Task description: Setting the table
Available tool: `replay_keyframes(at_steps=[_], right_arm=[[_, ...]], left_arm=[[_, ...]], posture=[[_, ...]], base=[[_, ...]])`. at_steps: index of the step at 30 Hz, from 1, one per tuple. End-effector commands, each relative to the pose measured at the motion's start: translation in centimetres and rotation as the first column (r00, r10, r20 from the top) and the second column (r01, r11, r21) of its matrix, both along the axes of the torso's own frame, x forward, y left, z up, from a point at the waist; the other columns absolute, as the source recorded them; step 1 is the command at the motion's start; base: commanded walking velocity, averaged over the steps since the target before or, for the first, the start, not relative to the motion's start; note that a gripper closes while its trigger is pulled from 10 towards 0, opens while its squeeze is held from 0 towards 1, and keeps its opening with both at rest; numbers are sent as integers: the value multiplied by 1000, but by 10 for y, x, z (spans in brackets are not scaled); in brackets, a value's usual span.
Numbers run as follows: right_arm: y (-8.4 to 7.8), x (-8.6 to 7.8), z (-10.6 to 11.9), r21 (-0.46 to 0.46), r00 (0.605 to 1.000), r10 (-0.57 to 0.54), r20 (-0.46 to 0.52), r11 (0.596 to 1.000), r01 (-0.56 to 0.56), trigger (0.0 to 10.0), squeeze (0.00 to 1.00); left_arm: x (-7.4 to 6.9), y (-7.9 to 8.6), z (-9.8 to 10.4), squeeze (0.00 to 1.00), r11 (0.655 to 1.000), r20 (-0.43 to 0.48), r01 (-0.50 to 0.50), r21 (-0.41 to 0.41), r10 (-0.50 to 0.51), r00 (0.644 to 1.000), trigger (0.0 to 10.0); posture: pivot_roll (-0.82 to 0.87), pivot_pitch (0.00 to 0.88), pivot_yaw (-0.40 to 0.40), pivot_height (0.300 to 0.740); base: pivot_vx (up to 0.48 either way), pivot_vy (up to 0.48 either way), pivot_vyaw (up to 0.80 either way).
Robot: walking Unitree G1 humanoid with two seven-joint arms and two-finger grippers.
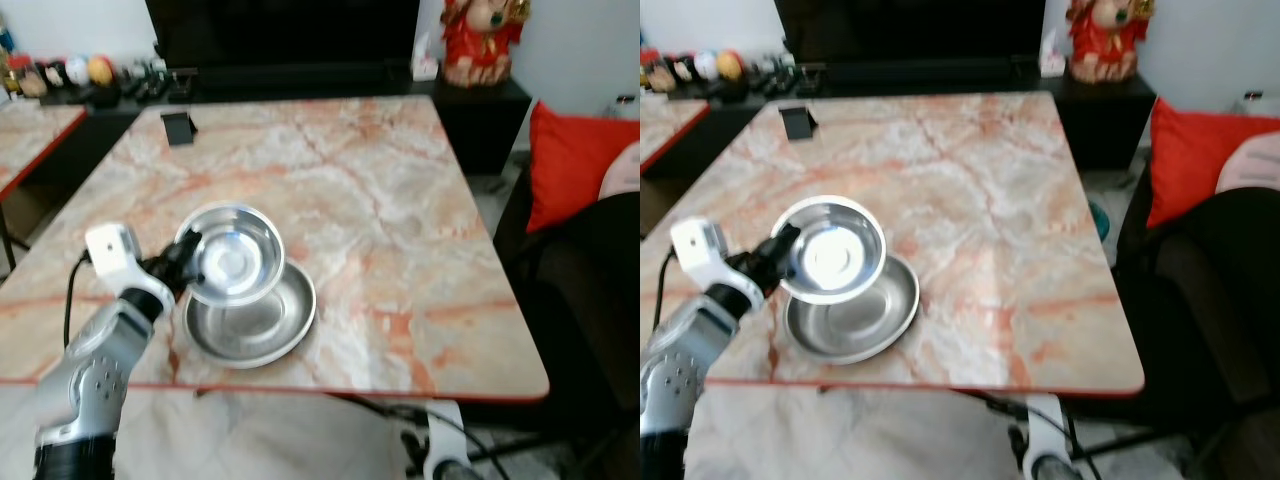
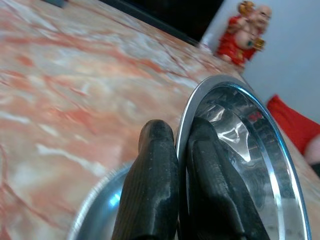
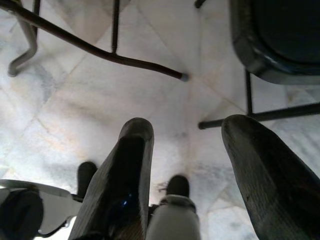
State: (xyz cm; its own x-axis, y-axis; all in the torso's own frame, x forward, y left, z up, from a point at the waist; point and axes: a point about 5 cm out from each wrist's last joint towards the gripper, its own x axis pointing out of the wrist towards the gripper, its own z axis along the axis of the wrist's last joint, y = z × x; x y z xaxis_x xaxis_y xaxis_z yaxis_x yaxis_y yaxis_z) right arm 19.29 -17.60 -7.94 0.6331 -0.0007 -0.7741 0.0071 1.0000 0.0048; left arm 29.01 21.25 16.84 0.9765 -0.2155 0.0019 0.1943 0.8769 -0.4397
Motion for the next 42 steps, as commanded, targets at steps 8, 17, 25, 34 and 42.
replay_keyframes(at_steps=[8,17,25,34,42], right_arm=[[5,-1,-1,8,1000,9,-15,1000,-9,10000,0],[5,-1,-1,8,1000,9,-16,1000,-9,10000,0],[5,-1,-1,9,1000,11,-16,1000,-11,10000,0],[4,-1,-1,7,1000,13,-17,1000,-13,10000,0],[4,-1,-1,6,1000,15,-15,1000,-15,10000,0]], left_arm=[[-7,-4,-7,0,998,-100,54,-14,-56,993,10000],[-7,-16,-21,0,999,-169,20,-33,-26,985,10000],[-9,-15,-27,0,1000,-205,2,-27,-7,979,10000],[-10,-11,-30,0,1000,-222,-18,-4,16,975,10000],[-9,-13,-37,0,999,-240,-37,12,39,970,10000]], posture=[[-37,0,57,723],[-41,0,57,723],[-37,0,54,723],[-36,0,52,723],[-38,0,50,723]], base=[[0,0,0],[0,0,0],[0,0,0],[0,0,0],[0,0,0]])
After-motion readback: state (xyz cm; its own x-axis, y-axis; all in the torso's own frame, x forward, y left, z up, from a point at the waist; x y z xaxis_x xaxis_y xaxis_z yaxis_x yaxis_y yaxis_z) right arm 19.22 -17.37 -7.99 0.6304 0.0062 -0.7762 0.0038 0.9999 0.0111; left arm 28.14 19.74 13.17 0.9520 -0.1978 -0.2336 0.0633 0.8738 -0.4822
